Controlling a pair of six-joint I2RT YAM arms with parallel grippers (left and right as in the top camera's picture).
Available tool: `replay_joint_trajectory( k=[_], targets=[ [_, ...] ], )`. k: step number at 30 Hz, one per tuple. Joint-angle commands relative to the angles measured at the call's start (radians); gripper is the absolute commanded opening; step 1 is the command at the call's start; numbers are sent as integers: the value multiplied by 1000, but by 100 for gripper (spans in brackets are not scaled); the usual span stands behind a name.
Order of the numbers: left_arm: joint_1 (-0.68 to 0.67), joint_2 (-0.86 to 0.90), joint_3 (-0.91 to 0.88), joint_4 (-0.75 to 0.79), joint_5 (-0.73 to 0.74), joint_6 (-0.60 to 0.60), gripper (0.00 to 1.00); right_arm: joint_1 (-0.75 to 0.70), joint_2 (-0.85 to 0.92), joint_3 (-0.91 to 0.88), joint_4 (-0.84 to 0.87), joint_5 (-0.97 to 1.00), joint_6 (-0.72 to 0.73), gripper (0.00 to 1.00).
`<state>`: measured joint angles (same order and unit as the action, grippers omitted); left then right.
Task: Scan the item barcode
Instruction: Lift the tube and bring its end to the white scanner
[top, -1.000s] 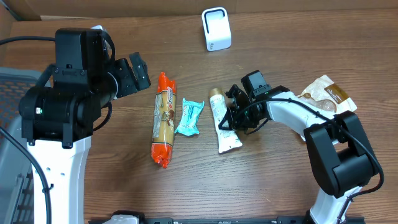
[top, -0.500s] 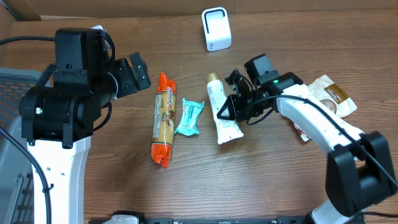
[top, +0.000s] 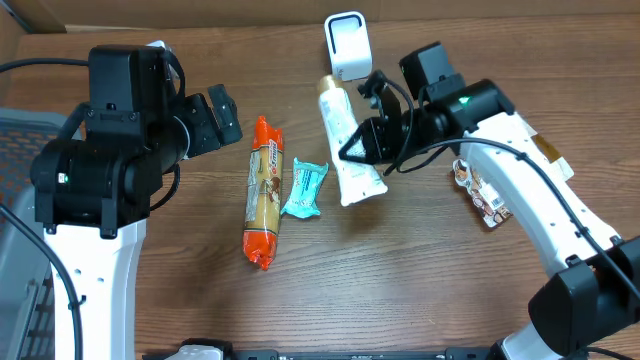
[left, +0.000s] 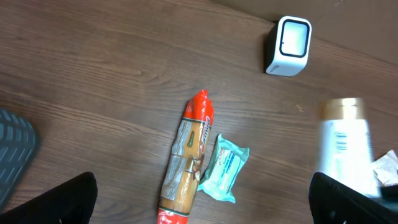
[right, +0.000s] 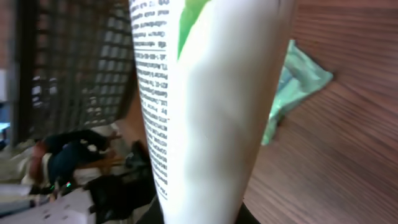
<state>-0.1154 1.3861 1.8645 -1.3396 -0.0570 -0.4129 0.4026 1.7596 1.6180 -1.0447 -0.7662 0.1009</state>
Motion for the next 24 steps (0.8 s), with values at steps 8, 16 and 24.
replay_joint_trajectory(
  k=[8,16,24],
  targets=[
    [4,2,16,1,-5,-6,100,-156,-71,85,-212,-316,-324,4],
    [4,2,16,1,-5,-6,100,-180,-71,85,-418,-335,-574,4],
    [4,2,16,1,-5,-6,100,-180,-71,85,-434,-326,-607,4]
  ],
)
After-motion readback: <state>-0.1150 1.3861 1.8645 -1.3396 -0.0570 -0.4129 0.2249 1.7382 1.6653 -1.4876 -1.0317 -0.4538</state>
